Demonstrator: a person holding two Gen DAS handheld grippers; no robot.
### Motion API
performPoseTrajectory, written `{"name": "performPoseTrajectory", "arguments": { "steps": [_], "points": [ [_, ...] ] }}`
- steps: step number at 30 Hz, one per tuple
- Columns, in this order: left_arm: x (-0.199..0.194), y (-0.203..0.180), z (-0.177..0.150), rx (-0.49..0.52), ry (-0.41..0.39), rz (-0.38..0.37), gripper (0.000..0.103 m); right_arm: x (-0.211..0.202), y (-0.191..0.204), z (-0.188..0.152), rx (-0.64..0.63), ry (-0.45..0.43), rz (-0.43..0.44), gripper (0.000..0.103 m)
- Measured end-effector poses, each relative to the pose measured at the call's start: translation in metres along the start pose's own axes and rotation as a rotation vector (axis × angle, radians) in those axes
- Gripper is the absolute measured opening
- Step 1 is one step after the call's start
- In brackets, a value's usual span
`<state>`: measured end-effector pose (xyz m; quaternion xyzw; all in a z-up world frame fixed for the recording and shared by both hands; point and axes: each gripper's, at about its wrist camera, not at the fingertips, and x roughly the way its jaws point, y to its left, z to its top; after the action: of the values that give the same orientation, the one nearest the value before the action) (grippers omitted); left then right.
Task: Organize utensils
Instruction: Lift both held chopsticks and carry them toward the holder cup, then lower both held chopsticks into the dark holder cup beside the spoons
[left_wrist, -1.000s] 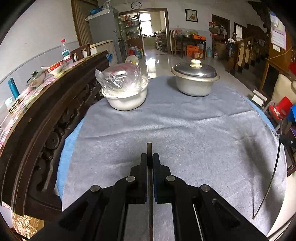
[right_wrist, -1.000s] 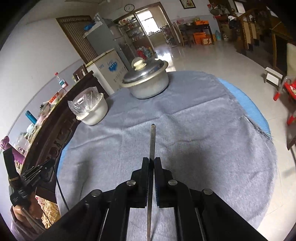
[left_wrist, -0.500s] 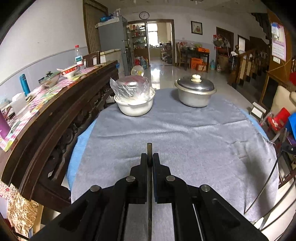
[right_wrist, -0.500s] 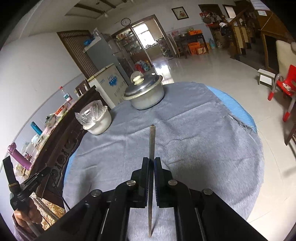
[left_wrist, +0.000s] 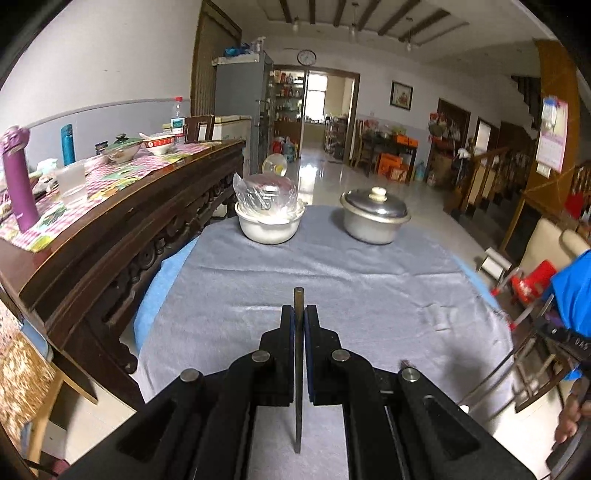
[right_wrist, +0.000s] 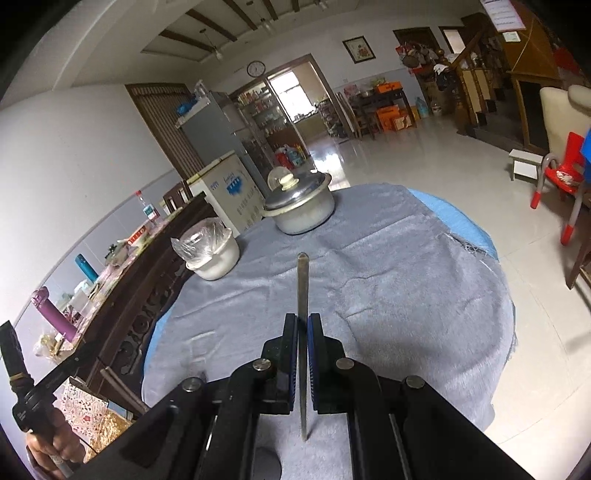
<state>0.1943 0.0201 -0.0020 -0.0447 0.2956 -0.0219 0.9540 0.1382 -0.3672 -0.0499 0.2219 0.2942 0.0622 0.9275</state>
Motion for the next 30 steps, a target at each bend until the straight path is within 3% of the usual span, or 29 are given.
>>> {"name": "performPoseTrajectory", "arguments": {
  "steps": [7,12,20,30],
  "points": [
    [-0.032,-0.002,-0.011,-0.024,-0.062,-0.041,0.005,-0.026,0.013,-0.012,-0.002,-0.060,0.002,0.006],
    [-0.040,-0.005,-0.020,-0.016,-0.058,-0.049,0.005,-0.041,0.024,-0.020,-0.024,-0.098,-0.022,0.006],
    [-0.052,-0.010,-0.032,0.006,-0.060,-0.032,0.005,-0.063,0.040,-0.035,-0.052,-0.146,-0.063,0.006],
    [-0.081,-0.017,-0.034,0.059,-0.126,0.008,0.005,-0.084,0.057,-0.044,-0.101,-0.177,-0.089,0.006]
  ]
}}
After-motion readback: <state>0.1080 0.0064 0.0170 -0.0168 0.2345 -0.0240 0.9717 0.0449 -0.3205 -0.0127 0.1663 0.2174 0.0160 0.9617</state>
